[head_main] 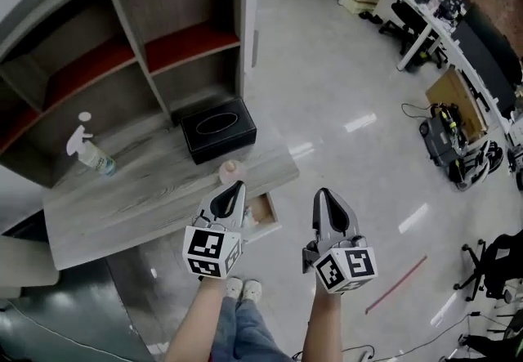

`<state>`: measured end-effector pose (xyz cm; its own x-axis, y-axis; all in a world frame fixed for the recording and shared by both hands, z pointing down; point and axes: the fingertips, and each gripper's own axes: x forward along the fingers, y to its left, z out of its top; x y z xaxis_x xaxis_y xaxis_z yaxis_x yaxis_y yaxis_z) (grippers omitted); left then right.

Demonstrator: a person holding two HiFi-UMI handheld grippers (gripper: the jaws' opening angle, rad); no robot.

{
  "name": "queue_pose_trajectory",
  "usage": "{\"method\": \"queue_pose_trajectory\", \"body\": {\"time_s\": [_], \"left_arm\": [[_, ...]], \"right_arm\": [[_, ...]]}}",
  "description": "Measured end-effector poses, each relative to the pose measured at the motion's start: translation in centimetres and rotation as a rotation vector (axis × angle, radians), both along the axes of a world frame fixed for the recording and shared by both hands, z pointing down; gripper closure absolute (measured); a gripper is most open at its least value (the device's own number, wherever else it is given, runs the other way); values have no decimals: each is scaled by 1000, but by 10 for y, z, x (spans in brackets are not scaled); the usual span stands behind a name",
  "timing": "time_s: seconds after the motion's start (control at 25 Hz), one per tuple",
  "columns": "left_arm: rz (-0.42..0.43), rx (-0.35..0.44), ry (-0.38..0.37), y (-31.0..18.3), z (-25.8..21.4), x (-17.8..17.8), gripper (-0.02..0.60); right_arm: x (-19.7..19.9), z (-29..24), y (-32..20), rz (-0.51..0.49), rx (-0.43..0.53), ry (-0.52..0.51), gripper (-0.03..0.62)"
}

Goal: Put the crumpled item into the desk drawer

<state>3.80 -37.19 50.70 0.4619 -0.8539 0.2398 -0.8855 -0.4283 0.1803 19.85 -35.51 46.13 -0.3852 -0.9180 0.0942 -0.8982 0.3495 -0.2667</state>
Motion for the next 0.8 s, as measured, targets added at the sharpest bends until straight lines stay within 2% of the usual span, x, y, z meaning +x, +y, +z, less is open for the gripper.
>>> {"method": "queue_pose_trajectory", "body": {"time_s": [0.2,0.36,0.52,0.8], "left_arm": [[10,180,7,-5,-117,-6,578],[33,294,7,2,-174,-6,578],[56,374,-4,12,-204,-5,578],[80,419,-71,24,-215,-7,578]], "right_arm": [[11,-99,-2,24,150,16,583],[16,-150,8,43,254,24,583],[17,-177,18,56,314,39,583],[14,-181,34,74,330,51,583]]}}
